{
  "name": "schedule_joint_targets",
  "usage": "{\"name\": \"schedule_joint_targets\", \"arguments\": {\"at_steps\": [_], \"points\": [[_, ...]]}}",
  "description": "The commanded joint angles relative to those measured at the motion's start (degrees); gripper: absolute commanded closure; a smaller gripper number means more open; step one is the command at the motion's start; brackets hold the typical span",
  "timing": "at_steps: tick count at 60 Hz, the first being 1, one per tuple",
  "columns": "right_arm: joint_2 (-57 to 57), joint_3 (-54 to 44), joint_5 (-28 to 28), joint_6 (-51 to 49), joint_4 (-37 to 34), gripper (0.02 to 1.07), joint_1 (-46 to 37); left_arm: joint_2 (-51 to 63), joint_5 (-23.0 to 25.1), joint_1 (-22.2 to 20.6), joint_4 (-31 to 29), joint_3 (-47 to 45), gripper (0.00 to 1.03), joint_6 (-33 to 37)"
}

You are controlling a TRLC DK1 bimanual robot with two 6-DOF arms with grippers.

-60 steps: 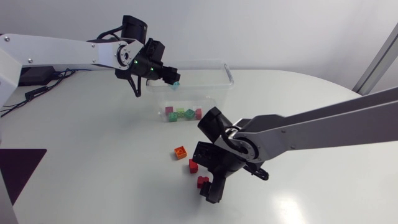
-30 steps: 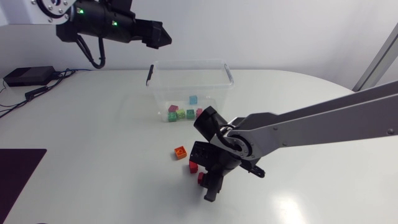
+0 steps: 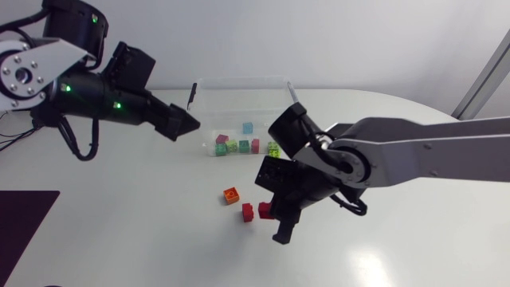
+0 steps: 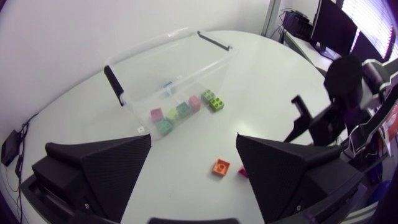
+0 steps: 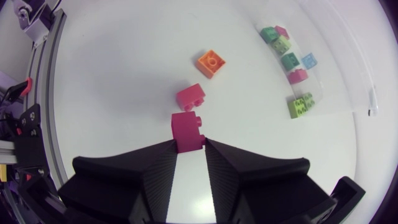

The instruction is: Place the duplo bricks in the container

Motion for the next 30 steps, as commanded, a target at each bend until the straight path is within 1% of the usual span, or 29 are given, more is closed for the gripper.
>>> {"name": "schedule_joint_targets", "arguments": {"at_steps": [1,8,15,30], "points": [[-1.28,2.87,-0.26,0.77,-1.50,0.75,-2.14,-1.41,0.28,-0.71,1.43,-5.81,0.08,3.03],[-0.92,6.83,0.01,2.35,-1.68,0.75,-4.51,-1.23,0.37,-2.20,3.19,-11.79,0.08,5.32],[0.48,11.14,0.80,4.28,-1.59,0.75,-6.10,0.96,0.19,-5.02,6.70,-16.89,0.09,6.99],[4.61,19.75,2.12,7.89,-1.50,0.75,-9.70,11.07,-0.34,-7.92,12.68,-17.85,0.09,7.87]]}}
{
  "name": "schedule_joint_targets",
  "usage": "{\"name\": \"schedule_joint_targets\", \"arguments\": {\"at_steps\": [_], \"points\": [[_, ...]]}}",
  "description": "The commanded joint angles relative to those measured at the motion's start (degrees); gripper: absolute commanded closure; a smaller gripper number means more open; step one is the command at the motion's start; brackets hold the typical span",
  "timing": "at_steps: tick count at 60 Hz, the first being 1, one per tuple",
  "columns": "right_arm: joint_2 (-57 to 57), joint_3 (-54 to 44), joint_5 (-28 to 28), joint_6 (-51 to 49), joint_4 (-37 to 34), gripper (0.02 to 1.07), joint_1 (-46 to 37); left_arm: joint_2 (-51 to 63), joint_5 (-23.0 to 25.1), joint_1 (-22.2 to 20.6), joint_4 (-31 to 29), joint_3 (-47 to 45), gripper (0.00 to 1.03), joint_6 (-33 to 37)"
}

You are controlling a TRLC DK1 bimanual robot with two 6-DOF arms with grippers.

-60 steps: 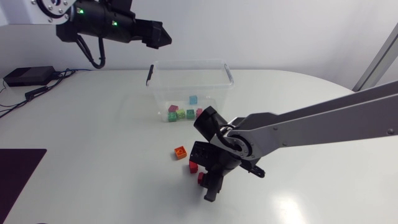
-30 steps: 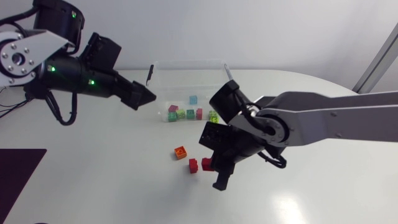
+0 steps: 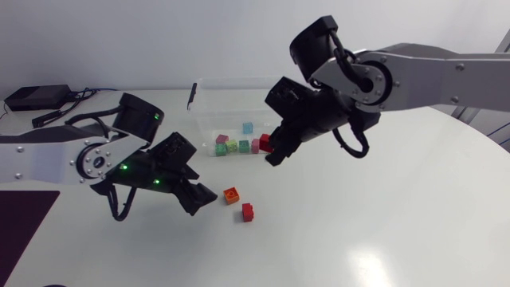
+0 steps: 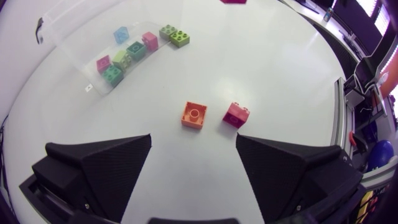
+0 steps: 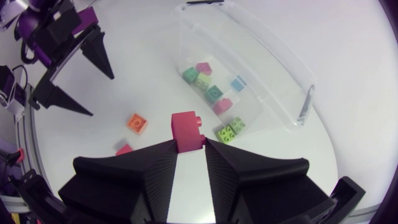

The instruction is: Place the duplo bricks in the container

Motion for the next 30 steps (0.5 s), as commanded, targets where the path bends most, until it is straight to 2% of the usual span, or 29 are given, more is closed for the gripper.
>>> {"name": "schedule_joint_targets", "arguments": {"at_steps": [1,30], "points": [[2.82,3.29,0.41,2.23,-0.43,0.75,-1.81,3.75,-0.34,-0.84,1.77,-1.04,0.09,1.18],[11.35,19.11,0.85,5.30,-1.22,0.75,-6.47,18.08,-1.39,-4.00,11.62,2.03,0.09,1.79]]}}
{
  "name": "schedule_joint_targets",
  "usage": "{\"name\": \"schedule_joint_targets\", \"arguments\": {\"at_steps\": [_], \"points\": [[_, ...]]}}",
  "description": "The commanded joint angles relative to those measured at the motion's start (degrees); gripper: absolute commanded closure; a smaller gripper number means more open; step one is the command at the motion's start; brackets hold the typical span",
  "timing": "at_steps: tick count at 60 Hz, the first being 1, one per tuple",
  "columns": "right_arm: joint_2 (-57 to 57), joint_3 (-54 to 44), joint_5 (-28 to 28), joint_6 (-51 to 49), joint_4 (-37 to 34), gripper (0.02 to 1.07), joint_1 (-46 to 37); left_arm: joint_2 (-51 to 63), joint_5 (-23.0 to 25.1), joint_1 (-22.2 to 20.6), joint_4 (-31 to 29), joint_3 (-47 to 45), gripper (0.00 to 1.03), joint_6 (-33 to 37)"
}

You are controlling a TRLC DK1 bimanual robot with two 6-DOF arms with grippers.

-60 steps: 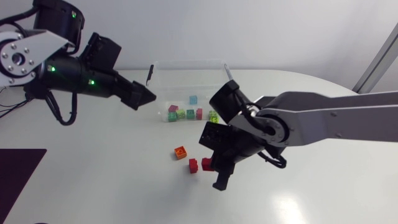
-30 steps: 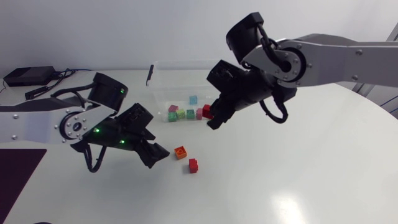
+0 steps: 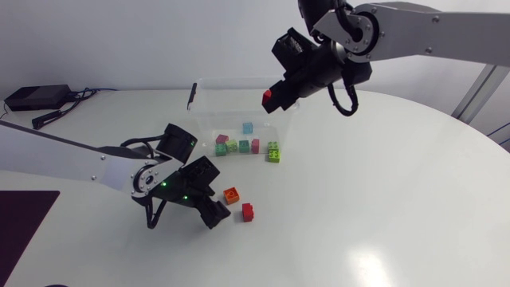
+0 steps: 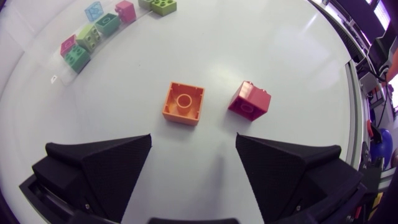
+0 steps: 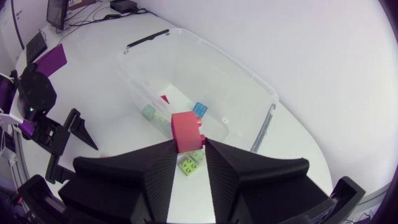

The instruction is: Place the duplo bricks in the container

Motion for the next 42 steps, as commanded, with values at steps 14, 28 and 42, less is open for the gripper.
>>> {"name": "schedule_joint_targets", "arguments": {"at_steps": [14,28,42], "points": [[6.41,8.44,0.41,2.16,-1.71,0.75,-2.57,5.79,-0.10,-0.79,3.81,3.00,0.09,1.51],[9.13,10.90,1.03,3.04,-1.71,0.74,-2.92,7.81,-0.10,-1.49,5.04,3.26,0.18,2.39],[13.44,15.38,1.82,2.77,-1.62,0.73,-4.24,8.16,-0.10,-1.84,5.30,2.74,0.27,3.09]]}}
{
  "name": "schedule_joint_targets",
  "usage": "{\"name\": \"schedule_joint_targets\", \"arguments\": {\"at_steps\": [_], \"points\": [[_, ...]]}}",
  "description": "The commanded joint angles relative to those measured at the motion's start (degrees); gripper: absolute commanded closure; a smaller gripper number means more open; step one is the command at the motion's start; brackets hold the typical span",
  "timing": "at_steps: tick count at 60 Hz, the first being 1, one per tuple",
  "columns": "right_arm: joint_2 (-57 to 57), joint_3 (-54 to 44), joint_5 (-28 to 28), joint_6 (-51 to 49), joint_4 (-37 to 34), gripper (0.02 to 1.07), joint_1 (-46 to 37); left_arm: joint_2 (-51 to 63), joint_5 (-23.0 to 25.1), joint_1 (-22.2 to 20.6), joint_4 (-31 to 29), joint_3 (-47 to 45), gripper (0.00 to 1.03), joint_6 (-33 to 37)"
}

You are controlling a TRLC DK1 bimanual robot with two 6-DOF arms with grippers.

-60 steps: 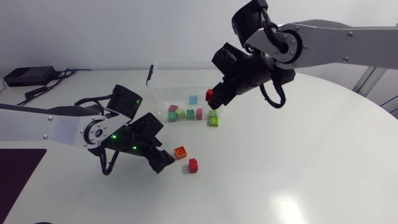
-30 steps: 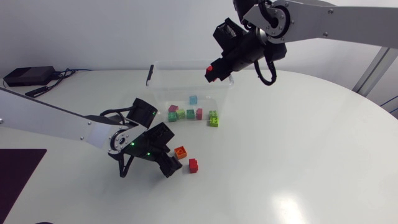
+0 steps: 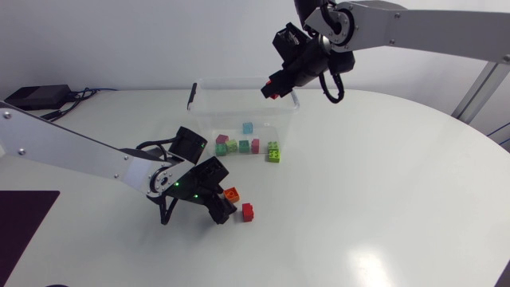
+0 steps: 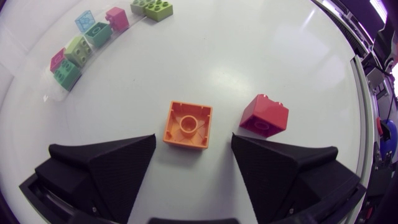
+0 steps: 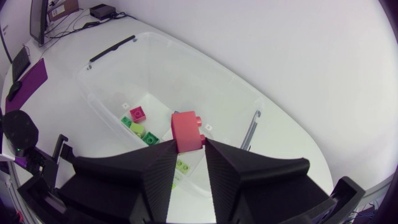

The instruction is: Place the duplo bricks in the container

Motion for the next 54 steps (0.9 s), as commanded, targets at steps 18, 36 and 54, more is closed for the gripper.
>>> {"name": "schedule_joint_targets", "arguments": {"at_steps": [18,36,54], "points": [[2.97,4.90,1.96,1.44,-0.68,0.06,-0.96,0.04,0.78,-0.64,0.98,-0.96,0.78,0.53],[-8.72,-5.65,0.11,0.92,-1.21,0.06,0.36,-6.37,1.83,0.68,0.98,-2.90,0.80,-0.70],[-16.54,-21.56,-3.40,-1.19,-2.35,0.06,5.28,-20.88,4.73,4.81,-2.62,-3.16,0.80,-2.90]]}}
